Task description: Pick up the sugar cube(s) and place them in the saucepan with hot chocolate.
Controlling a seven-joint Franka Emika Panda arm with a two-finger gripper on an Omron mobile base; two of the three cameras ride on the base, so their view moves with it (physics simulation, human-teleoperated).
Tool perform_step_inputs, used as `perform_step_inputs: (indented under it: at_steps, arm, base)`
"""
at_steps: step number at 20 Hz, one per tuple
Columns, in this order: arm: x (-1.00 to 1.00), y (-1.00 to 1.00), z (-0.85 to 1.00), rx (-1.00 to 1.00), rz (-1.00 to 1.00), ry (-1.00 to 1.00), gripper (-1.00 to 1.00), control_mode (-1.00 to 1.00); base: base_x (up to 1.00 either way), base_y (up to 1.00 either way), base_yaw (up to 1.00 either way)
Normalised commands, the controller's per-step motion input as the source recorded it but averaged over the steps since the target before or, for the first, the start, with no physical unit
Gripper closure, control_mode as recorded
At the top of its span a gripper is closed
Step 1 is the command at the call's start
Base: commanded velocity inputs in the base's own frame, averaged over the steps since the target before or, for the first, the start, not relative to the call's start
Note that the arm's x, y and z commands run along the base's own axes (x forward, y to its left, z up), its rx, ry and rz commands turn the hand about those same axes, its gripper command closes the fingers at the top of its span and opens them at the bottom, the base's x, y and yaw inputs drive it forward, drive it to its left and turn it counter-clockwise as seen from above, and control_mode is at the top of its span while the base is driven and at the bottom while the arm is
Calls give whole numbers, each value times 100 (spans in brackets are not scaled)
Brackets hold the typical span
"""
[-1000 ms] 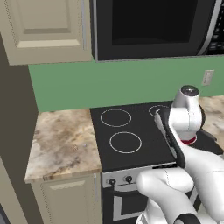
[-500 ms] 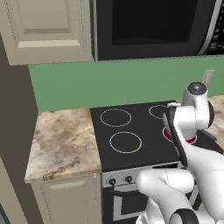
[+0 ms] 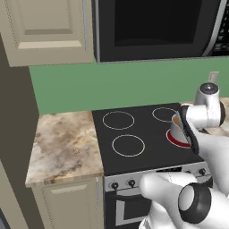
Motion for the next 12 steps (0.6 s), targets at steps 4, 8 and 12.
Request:
perform_step_inputs:
  at_steps: [4, 8, 12]
  arm:
    - [49, -35, -4, 0, 0, 11, 100, -100]
    - [58, -28, -13, 2, 0, 24, 100, -100]
    - [56, -24, -12, 7, 0, 25, 100, -100]
  base:
    - [0, 0, 0]
    - [0, 0, 0]
    - [0, 0, 0]
